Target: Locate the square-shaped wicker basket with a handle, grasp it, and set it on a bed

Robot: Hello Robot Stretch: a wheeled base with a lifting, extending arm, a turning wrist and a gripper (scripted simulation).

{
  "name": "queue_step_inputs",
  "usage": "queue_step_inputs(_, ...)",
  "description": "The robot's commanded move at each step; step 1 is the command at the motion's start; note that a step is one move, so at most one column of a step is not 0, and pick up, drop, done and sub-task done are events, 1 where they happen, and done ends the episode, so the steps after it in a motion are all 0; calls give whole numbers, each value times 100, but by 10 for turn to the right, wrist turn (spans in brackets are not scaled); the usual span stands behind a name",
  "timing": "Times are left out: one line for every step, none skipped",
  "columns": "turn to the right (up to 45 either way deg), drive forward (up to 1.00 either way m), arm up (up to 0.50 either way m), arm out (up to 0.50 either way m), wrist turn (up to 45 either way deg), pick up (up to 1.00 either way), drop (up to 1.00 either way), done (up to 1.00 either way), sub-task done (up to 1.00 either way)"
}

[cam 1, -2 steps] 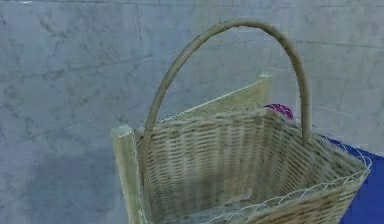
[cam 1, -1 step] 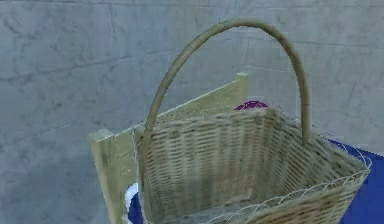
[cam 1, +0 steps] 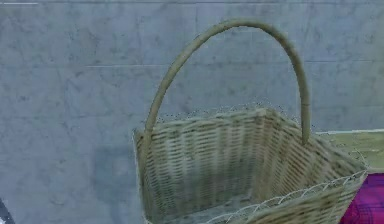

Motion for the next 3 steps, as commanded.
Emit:
queue_step_inputs(-360, 0, 0, 0, 0, 0, 0, 0, 0)
queue_step_inputs(450, 0, 0, 0, 0, 0, 0, 0, 0)
queue_step_inputs(30, 0, 0, 0, 0, 0, 0, 0, 0)
